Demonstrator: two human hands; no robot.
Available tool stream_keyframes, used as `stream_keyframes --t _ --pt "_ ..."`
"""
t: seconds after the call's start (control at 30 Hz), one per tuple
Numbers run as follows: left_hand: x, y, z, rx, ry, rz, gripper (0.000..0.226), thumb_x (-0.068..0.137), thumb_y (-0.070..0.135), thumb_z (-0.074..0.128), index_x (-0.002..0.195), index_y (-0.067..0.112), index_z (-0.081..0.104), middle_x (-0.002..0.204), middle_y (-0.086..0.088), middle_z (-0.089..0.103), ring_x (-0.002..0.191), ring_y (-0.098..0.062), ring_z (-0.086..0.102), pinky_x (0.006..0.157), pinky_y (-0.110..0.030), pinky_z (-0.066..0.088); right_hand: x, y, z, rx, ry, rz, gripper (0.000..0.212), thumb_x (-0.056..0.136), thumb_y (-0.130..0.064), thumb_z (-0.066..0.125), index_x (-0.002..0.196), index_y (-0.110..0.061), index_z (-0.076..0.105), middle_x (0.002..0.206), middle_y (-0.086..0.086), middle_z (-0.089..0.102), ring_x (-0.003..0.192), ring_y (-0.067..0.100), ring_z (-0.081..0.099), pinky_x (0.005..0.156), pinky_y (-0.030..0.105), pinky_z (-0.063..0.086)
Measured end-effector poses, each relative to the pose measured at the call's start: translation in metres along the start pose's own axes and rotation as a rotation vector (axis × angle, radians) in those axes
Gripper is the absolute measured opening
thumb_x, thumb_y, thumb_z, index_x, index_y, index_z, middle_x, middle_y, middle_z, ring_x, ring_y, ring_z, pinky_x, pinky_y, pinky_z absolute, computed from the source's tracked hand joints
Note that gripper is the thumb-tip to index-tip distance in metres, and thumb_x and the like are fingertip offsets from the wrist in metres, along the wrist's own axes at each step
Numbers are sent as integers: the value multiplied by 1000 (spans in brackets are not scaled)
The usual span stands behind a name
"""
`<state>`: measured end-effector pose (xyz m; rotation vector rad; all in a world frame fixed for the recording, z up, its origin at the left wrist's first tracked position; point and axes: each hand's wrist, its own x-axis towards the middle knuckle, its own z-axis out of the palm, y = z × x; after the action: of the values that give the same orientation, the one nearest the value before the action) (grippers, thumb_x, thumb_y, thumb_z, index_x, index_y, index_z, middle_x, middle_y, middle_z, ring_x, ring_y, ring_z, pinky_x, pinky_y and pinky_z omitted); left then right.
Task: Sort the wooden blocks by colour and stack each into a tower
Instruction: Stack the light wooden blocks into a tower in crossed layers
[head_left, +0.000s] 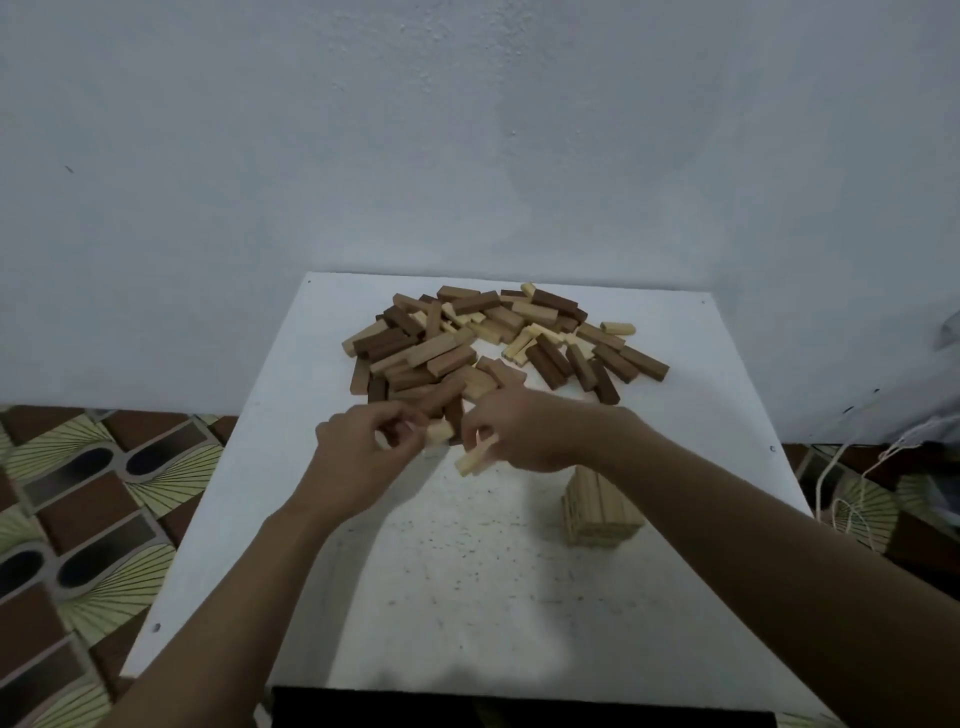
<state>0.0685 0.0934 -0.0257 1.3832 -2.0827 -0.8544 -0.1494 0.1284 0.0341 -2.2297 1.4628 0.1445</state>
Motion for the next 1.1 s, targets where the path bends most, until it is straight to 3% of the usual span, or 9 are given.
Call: stream_keyframes --t 0.1,0.17,0.27,0.4,0.57,0.7,0.93,1.03,1.1 --pt "-22 -9 8 40 -14 -41 8 85 50 65 80 56 64 80 29 68 85 4 63 96 -53 47 3 -14 18 -60 -143 27 29 94 0 54 114 -18 63 101 -5 45 99 16 48 81 28 40" --pt "-33 -14 13 44 -8 -53 11 83 51 54 78 59 61 77 24 69 82 1 64 96 -53 46 7 -21 29 -96 -150 41 26 94 1 54 113 -16 62 105 1 52 96 18 51 75 26 38" --pt "-43 -23 20 39 15 -42 13 82 58 46 80 58 59 77 20 70 81 1 63 95 -48 42 10 -25 44 -124 -101 62 26 95 0 52 114 -15 60 112 7 55 97 20 54 72 26 38" --pt "-49 -28 26 157 42 2 19 93 50 53 94 40 70 76 18 69 81 2 61 82 -36 22 12 -29 51 -138 -41 54 27 95 -1 53 116 -17 58 113 5 54 96 19 52 78 30 47" --pt "-25 -40 23 82 152 115 18 96 44 51 91 36 66 84 19 62 88 0 54 80 -37 25 18 -16 25 -114 140 60 16 100 -15 46 97 -15 62 97 2 61 93 19 56 92 36 44" --pt "-2 -45 29 67 216 118 15 98 40 50 101 29 61 102 16 55 102 -8 51 84 -36 26 25 17 -6 -88 252 165 23 102 -18 40 90 -13 59 83 0 56 82 20 55 68 32 44" --pt "5 -53 36 268 166 166 37 99 46 42 131 31 54 139 11 47 129 -14 39 95 -37 27 42 89 -24 -51 303 248 20 96 -16 51 111 -16 65 108 2 60 106 23 56 90 42 47" --pt "8 -54 38 339 139 152 43 101 51 37 136 31 51 141 12 46 132 -14 38 97 -37 28 51 104 -24 -81 253 276 29 94 -13 52 120 -17 65 119 5 60 114 24 55 93 42 46" --pt "9 -56 39 368 135 142 43 101 52 35 136 31 50 142 12 46 132 -15 38 97 -38 31 57 109 -21 -106 239 286 29 97 -24 52 122 -20 66 121 4 61 118 25 54 96 47 46"
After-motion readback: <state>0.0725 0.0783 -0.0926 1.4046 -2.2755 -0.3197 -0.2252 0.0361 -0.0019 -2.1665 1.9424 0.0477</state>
